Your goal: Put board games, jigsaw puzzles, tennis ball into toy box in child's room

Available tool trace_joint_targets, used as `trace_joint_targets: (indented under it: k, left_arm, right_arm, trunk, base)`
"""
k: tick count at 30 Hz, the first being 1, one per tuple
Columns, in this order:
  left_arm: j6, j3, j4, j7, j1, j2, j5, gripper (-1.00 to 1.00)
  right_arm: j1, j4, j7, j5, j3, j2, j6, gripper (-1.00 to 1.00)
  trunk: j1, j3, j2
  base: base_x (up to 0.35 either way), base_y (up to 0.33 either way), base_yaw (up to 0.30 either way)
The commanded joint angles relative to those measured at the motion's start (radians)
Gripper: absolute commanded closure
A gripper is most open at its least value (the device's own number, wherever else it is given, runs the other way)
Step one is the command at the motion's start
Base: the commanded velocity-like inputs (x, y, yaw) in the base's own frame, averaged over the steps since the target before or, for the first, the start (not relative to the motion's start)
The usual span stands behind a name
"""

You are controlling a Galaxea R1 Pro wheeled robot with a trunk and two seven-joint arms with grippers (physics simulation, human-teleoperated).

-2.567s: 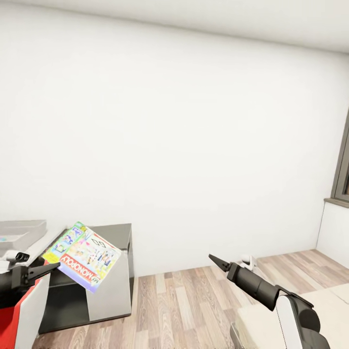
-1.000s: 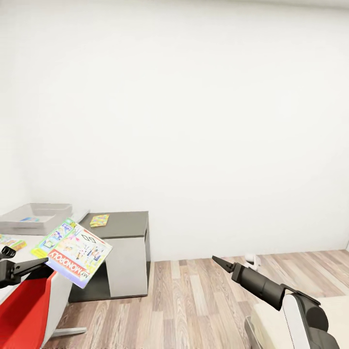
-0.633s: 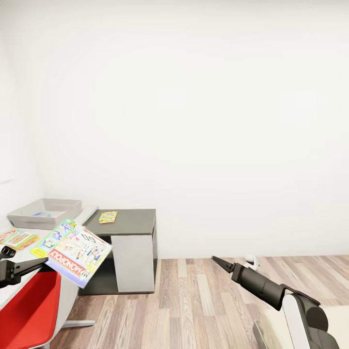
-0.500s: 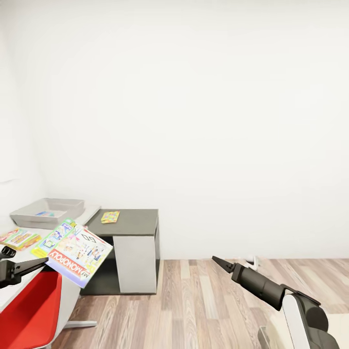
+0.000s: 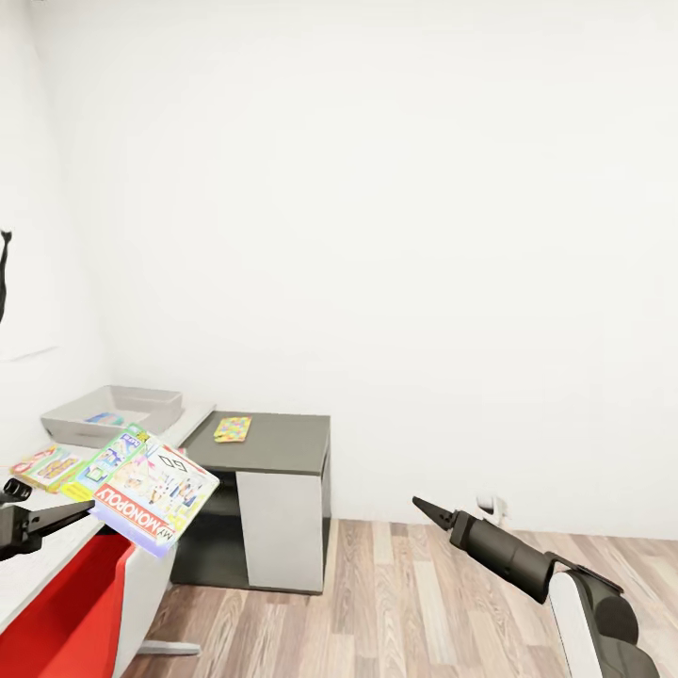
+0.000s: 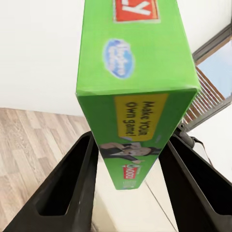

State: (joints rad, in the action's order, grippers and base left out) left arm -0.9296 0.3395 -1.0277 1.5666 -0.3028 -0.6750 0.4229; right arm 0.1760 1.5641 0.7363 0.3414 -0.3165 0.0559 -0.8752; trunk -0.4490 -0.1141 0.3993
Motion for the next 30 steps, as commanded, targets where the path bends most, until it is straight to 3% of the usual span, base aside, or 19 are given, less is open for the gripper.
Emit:
trace_joint_targets:
  k: [1,18,22,26,30]
  left_arm:
    - [-0.01,0.0,0.001,0.004,-0.001,0.0,0.0,1.0]
    - [-0.008,0.005,0.0,0.004,-0.001,-0.001,0.002,1.0]
    - [-0.008,0.031,0.001,0.004,-0.001,0.0,0.003,1.0]
    - [-0.008,0.038,0.0,0.004,-0.001,0.001,0.003,1.0]
    - [-0.008,0.039,0.0,0.004,-0.001,0.003,0.004,1.0]
  right_arm:
    - [0.0,0.0,0.004,-0.001,-0.003,0.001,-0.005,-1.0]
    - [-0.001,0.033,0.025,0.002,-0.003,0.0,-0.011,-1.0]
    - [-0.001,0.045,0.143,0.003,-0.012,-0.005,-0.013,-1.0]
    - [0.0,0.047,0.26,0.003,-0.017,-0.051,-0.006,-1.0]
    - [0.0,0.046,0.297,0.006,-0.031,-0.075,-0.004,-1.0]
  trunk:
    - [-0.001,0.0,0.001]
    - [-0.001,0.0,0.001]
    - [-0.001,0.0,0.001]
    - [-0.001,0.0,0.001]
    - [-0.001,0.0,0.001]
  base:
    - [0.33,0.002,0.288]
    - [0.33,0.0,0.29]
    - [0.33,0.0,0.291]
    - [0.327,-0.057,0.291]
    - [0.32,-0.134,0.29]
